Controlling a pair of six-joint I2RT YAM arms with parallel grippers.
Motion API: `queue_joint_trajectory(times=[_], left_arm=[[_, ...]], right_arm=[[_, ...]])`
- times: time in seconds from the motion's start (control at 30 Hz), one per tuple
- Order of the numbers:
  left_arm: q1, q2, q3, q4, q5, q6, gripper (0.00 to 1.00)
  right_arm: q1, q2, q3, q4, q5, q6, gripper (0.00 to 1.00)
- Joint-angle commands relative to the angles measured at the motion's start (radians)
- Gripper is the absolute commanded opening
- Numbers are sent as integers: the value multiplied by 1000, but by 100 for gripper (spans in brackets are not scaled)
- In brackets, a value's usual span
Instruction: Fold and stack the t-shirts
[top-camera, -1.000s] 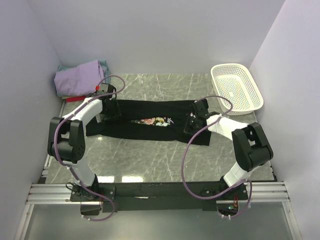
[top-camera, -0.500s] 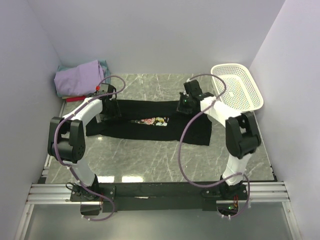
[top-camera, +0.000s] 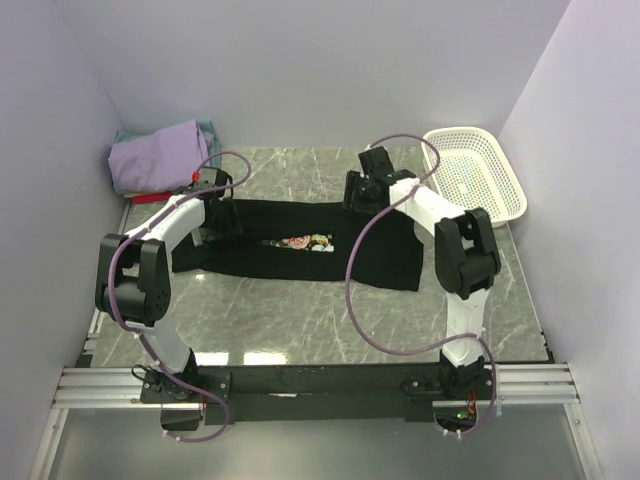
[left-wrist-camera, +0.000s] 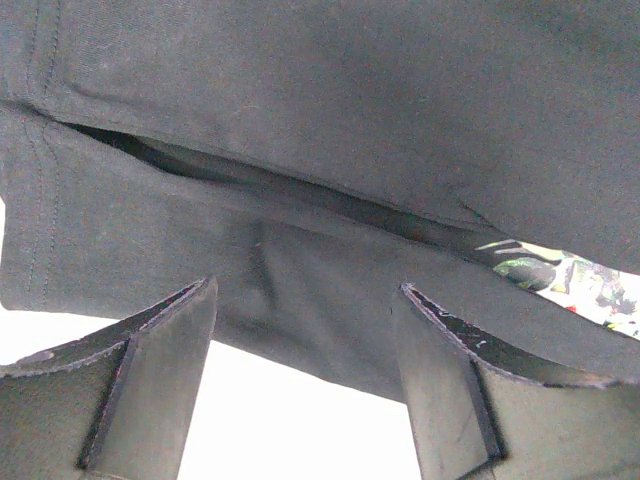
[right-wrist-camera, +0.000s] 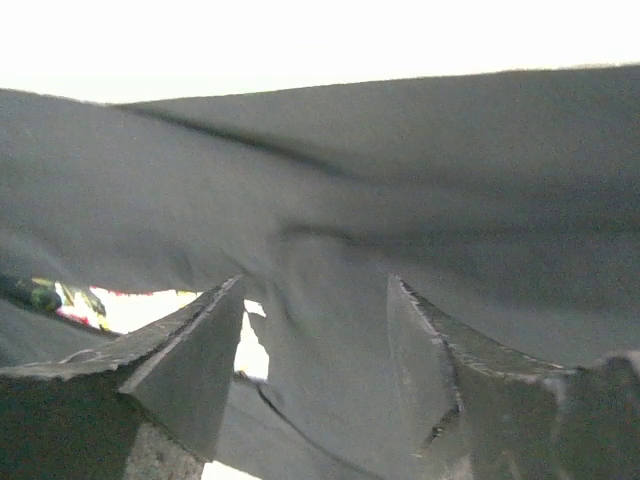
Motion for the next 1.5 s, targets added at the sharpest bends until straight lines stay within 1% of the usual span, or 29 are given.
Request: queue_joint_trajectory(times=[0.0, 0.1, 0.2, 0.23, 0.37, 0.47, 0.63, 0.7, 0.83, 0.93, 1.0, 1.1, 1.13, 1.17, 1.23, 1.27, 1.3, 1.33, 1.37, 1.43, 1.47], left_arm=[[-5, -16, 33, 20, 22, 7, 76], [-11, -9, 44, 49, 36, 2, 78], [-18, 43, 93, 49, 46, -5, 78], [-24, 60, 133, 41, 32, -9, 77], [-31, 135, 202, 53, 7, 5, 79], [-31, 175, 217, 96, 18, 11, 80], [-31, 237, 193, 167, 10, 18, 80], [-31, 258, 188, 165, 7, 18, 80], [-31, 330, 239, 67, -20, -15, 78], [-32, 364, 242, 0, -22, -24, 78], [-34, 364, 228, -32, -14, -35, 78], [-43, 332, 170, -40, 32, -44, 77], [-57, 298, 124, -40, 41, -51, 77], [-64, 281, 96, -34, 55, -58, 77], [-86, 249, 18, -25, 88, -73, 78], [-95, 222, -9, -22, 110, -82, 78], [-104, 211, -36, -22, 121, -99, 78], [-126, 202, -80, -25, 139, -107, 80], [-138, 183, -102, -25, 165, -116, 81], [-191, 163, -166, -14, 191, -133, 82], [-213, 142, -184, -13, 206, -142, 82]], right_arm=[[-15, -198, -105, 40, 106, -29, 68], [-23, -247, -151, -10, 156, -34, 69], [-37, -273, -226, -30, 151, -20, 69], [-40, -276, -249, -20, 144, -15, 69], [-75, -282, -386, 39, 99, 15, 68], [-112, -258, -423, 88, 50, 29, 68], [-137, -206, -403, 85, 39, 29, 68], [-141, -166, -368, 60, 40, 31, 68], [-160, -83, -283, -42, 32, 60, 67], [-170, -62, -243, -58, 11, 75, 67], [-186, -42, -214, -64, -45, 89, 66], [-190, 4, -136, -105, -52, 89, 65], [-189, 36, -110, -133, -50, 81, 65], [-190, 58, -46, -151, -46, 71, 65], [-189, 128, 29, -206, -37, 57, 65], [-190, 156, 116, -228, -38, 38, 65], [-190, 184, 163, -252, -31, 34, 65], [-190, 239, 206, -294, -27, 32, 65], [-192, 266, 300, -323, -41, 14, 65], [-189, 341, 393, -381, -66, -2, 65], [-190, 362, 475, -395, -66, 6, 65]])
